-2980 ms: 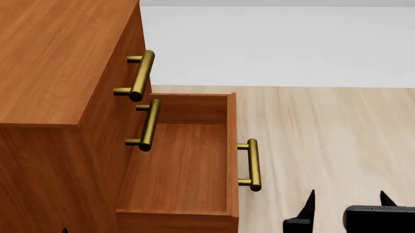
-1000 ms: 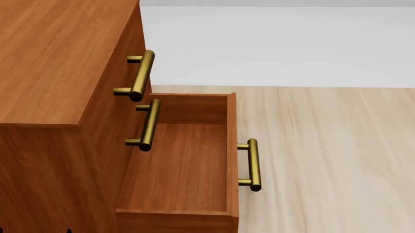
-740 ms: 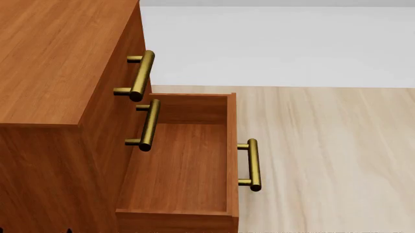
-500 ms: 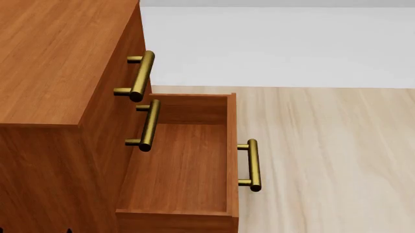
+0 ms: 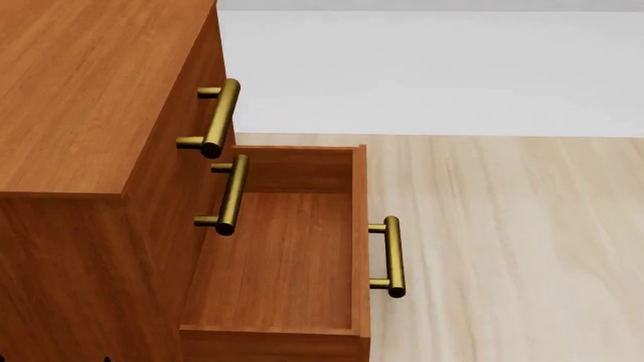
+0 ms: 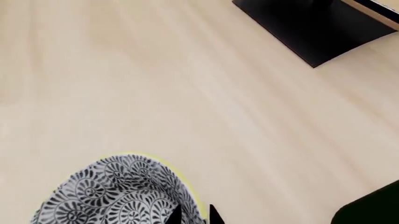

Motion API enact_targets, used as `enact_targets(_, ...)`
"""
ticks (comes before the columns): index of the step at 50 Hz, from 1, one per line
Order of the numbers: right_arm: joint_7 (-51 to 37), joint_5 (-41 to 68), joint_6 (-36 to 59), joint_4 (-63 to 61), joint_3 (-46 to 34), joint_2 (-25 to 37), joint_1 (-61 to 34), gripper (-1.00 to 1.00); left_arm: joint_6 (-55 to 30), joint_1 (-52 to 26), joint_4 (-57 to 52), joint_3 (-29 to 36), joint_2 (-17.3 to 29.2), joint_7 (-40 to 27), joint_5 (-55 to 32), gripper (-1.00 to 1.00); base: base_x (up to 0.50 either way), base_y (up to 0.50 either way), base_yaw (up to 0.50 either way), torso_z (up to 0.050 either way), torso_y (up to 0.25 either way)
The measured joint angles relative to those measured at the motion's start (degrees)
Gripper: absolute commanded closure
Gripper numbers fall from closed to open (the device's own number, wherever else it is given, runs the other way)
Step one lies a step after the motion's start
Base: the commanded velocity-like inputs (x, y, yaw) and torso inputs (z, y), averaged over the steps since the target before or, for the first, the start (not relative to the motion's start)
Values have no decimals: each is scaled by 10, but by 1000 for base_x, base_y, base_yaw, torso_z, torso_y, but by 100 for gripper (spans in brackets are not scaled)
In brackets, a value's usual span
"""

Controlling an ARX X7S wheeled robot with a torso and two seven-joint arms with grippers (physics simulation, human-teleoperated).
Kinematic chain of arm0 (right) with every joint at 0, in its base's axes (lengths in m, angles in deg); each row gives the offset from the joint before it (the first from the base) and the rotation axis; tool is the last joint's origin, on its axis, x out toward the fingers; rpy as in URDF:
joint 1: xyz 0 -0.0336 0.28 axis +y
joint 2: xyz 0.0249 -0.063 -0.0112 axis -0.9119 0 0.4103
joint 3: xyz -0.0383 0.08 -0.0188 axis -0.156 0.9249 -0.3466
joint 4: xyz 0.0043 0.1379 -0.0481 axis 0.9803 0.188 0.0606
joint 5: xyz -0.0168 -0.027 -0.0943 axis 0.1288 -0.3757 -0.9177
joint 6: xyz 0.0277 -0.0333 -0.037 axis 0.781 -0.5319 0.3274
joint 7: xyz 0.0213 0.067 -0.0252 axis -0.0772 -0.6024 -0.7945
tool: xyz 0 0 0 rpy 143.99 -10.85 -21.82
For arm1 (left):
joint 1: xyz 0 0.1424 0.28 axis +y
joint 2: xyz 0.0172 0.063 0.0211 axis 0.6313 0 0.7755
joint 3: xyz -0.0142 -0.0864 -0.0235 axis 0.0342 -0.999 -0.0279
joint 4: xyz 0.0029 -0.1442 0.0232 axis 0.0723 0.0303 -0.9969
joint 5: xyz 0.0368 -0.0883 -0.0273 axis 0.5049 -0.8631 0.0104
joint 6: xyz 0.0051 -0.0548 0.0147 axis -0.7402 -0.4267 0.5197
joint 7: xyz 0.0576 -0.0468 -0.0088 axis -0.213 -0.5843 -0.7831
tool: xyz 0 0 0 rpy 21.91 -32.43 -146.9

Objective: Put the bowl in the bottom drawer of the cabinet.

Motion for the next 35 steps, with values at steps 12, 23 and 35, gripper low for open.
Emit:
enact_targets(12,-11,58,69,-119,33,-9,-22,100,1,1,-1,1,2,-2,-1,-100,0,0,0,0,0)
enact_targets(23,-33,100,132,-194,56,-13,-64,100,1,2,-3,1,4,-5,-3,-100,0,0,0,0,0)
enact_targets(35,-61,138,199,-240,60,-13,-133,100,0,1,-7,1,6,-8,-5,-100,1,0,0,0,0)
